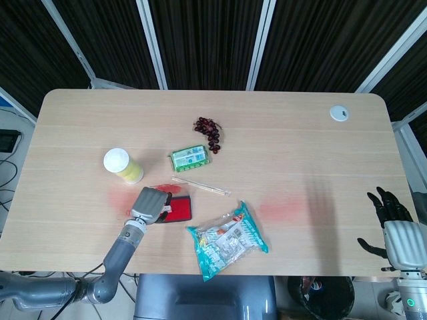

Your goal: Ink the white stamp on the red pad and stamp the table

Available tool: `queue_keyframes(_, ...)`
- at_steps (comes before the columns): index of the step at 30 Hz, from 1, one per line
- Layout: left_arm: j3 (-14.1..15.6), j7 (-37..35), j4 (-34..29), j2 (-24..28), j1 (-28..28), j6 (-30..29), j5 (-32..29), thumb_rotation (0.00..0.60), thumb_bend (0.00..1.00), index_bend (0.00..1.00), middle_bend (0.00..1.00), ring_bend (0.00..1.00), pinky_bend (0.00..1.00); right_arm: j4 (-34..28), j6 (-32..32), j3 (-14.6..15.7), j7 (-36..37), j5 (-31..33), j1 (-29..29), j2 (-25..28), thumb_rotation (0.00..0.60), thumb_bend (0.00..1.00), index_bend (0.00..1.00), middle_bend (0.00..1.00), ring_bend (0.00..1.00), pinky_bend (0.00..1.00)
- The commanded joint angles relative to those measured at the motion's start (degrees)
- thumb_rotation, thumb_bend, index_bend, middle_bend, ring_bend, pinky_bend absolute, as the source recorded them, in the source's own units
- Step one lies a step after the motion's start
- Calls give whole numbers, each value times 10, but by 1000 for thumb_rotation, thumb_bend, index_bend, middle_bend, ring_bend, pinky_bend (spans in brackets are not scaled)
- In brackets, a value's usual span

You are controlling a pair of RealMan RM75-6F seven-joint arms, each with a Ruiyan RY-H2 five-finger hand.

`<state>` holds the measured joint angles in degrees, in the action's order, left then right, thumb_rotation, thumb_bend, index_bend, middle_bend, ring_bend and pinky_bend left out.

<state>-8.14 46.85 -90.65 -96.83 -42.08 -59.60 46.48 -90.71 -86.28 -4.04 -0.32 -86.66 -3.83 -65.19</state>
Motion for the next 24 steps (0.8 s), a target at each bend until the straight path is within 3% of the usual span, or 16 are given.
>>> queue_keyframes(1,4,6,7,-4,-3,-1,-8,600,467,700,684,529,612,0,0,0,0,0,0,0,600,175,129,0,0,190)
queue_keyframes(15,-12,-10,-31,24,-13,-16,-3,600,467,701,684,529,612,1,-3,-1,1,-1,1,-2,600,175,130,0,0,190)
queue_keyframes(24,3,-9,-23,24,-17,-13,-17,600,467,699,683,529,612,1,-3,0,2,-1,1,-2,600,176,131,0,0,190)
